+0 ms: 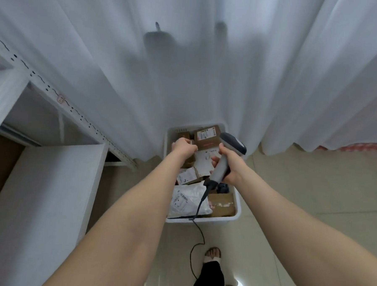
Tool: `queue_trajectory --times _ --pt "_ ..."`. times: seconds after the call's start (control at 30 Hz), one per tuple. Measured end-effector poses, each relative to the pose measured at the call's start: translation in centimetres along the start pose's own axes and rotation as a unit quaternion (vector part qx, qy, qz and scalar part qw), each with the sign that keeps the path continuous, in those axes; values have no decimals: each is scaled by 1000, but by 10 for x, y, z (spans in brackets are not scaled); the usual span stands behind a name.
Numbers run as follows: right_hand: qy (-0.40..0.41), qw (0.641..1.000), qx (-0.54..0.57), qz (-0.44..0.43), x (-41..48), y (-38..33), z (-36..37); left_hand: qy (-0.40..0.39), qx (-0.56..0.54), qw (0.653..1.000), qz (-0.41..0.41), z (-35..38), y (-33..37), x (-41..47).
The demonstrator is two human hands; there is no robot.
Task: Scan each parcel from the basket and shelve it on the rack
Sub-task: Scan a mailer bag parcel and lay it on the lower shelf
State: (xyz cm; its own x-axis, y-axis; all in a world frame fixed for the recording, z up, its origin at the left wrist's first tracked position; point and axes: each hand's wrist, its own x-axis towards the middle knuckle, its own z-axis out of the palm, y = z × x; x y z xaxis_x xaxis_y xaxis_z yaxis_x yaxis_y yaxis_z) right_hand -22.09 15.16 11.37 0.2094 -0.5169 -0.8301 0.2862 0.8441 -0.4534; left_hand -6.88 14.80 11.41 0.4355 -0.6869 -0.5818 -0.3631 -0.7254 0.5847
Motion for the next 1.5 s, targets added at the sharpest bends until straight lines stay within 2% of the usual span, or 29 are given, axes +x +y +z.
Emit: queue_trajectory --times 0.27,0.4,0.57,0.77,0.9,1.1,1.2,1.3,1.4,1.5 --pt "74 992 -1 99 106 19 -58 -86 90 991 -42 93 -39 89" --pt "74 989 1 125 162 44 -84 -102 146 983 -42 142 -78 135" --pt "58 989 1 136 237 83 -108 -134 273 952 -37 189 -136 186" --pt "42 986 -8 163 302 115 -111 -196 368 908 -27 219 -183 234" --pt "26 985 -23 167 322 125 -112 -178 430 885 6 229 -203 248" --pt "20 985 -33 171 313 112 -105 -162 405 900 -4 213 -208 241" --pt "11 986 -25 162 308 107 -101 -194 385 902 18 213 -209 241" --pt "13 987 -27 157 315 110 -102 -223 446 867 25 229 -218 249" --pt "19 987 -35 155 326 118 -104 -218 510 832 9 242 -229 253" --pt "7 987 -41 152 327 120 -101 -155 494 855 17 234 -229 256"
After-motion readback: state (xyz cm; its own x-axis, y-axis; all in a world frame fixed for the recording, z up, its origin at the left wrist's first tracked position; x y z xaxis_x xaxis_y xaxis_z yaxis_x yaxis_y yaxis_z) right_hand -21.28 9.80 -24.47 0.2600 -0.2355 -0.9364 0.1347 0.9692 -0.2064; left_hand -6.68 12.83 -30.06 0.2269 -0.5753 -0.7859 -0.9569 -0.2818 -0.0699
